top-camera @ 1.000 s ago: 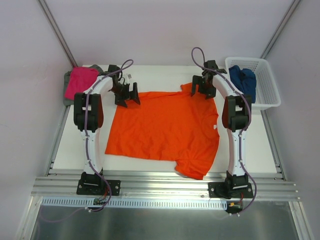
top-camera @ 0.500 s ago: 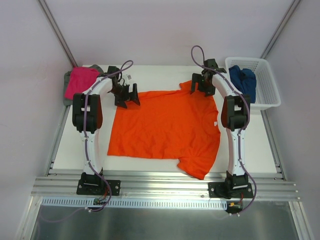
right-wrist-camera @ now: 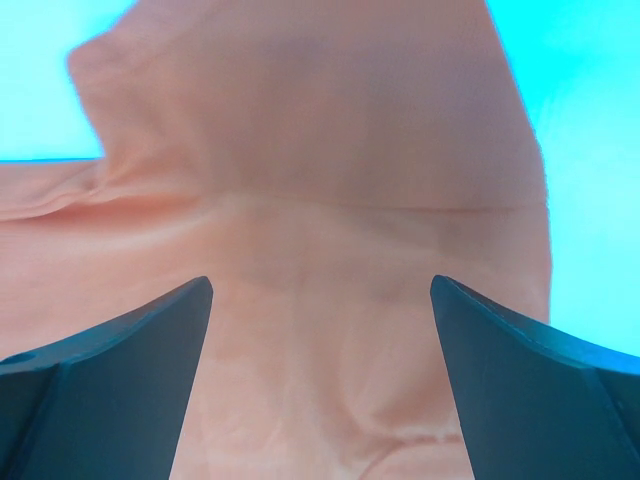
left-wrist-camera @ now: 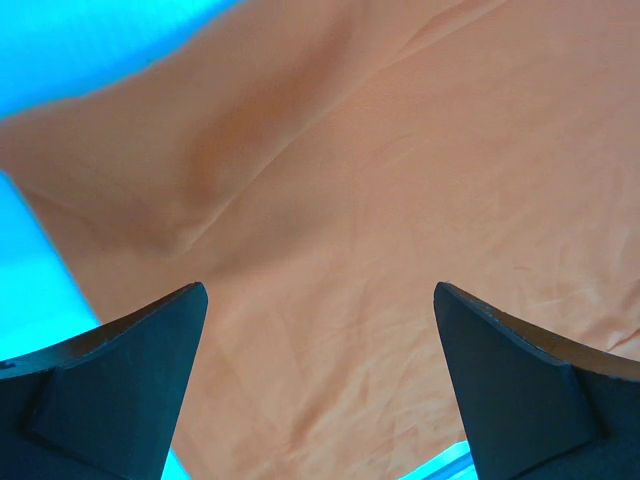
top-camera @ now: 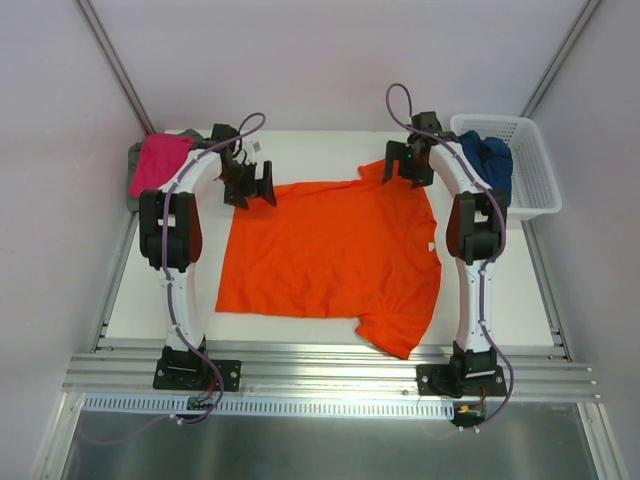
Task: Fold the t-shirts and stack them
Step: Flatten the tshirt out
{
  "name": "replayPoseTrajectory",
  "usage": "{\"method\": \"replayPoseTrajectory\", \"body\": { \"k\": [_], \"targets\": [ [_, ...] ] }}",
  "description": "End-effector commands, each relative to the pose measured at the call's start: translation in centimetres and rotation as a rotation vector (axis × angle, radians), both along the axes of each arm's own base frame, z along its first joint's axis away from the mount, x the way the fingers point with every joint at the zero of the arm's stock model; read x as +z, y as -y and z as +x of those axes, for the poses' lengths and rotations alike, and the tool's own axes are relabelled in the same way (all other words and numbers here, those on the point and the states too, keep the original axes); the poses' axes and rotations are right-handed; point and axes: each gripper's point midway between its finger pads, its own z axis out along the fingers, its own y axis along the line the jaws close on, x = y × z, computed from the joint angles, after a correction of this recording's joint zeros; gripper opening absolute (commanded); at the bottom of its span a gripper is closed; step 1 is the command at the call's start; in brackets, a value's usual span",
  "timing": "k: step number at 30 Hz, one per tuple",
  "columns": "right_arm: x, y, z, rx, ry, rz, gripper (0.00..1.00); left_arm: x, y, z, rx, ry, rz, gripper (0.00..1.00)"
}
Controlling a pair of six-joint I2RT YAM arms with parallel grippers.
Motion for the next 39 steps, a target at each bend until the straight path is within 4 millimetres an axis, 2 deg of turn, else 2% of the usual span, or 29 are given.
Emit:
{"method": "replayPoseTrajectory", "body": {
  "k": [1, 2, 4, 7, 8, 9, 10, 12, 14, 15, 17, 20, 29, 36, 39],
  "targets": [
    [9.3, -0.1, 0.8, 0.034, 0.184, 0.027, 0.96, 7.1, -1.1, 2.3, -0.018, 0.213, 0.072, 0.99],
    [9.8, 0.0, 1.1, 0.049, 0.202, 0.018, 0.96, 8.1, -1.3, 3.3, -0.015, 0.250, 0.082, 0.99],
    [10.0, 0.3, 1.9, 0.048, 0.223, -0.001, 0.97, 8.8, -1.9, 4.9, 0.004, 0.286, 0.101, 0.99],
    [9.4, 0.7, 3.6, 0.057, 0.252, -0.020, 0.97, 9.0, -2.4, 6.2, -0.011, 0.322, 0.138, 0.99],
    [9.0, 0.6, 4.0, 0.062, 0.257, -0.023, 0.97, 8.9, -2.5, 6.3, -0.016, 0.323, 0.144, 0.99],
    [7.4, 0.6, 4.3, 0.065, 0.239, -0.035, 0.97, 9.0, -2.5, 6.3, -0.016, 0.324, 0.145, 0.99],
    [7.4, 0.8, 5.0, 0.058, 0.256, -0.040, 0.97, 9.0, -2.6, 6.1, -0.015, 0.322, 0.145, 0.99],
    [5.7, 0.9, 5.8, 0.050, 0.248, -0.062, 0.97, 9.0, -2.5, 5.6, -0.012, 0.313, 0.139, 0.99],
    [5.7, 0.9, 7.1, 0.037, 0.293, -0.077, 0.97, 8.9, -2.5, 4.7, -0.007, 0.297, 0.133, 0.99],
    [4.9, 0.8, 7.7, 0.042, 0.300, -0.082, 0.98, 8.9, -2.4, 4.4, -0.008, 0.292, 0.129, 0.99],
    [5.8, 0.2, 9.3, 0.053, 0.372, -0.079, 0.98, 8.9, -2.2, 3.6, -0.006, 0.277, 0.112, 0.99],
    [5.3, -0.5, 10.7, 0.069, 0.409, -0.076, 0.98, 8.9, -1.9, 2.8, -0.013, 0.266, 0.099, 0.99],
    [3.9, -0.2, 11.9, 0.030, 0.430, -0.070, 0.98, 10.3, -1.2, 1.5, -0.032, 0.281, 0.071, 0.99],
    [5.2, 0.0, 14.0, 0.003, 0.523, -0.067, 0.98, 9.7, -0.7, 0.0, -0.048, 0.254, 0.066, 0.99],
    [5.5, 0.1, 14.1, -0.012, 0.534, -0.061, 0.99, 10.1, -0.5, -0.3, -0.054, 0.257, 0.059, 0.99]
  ]
}}
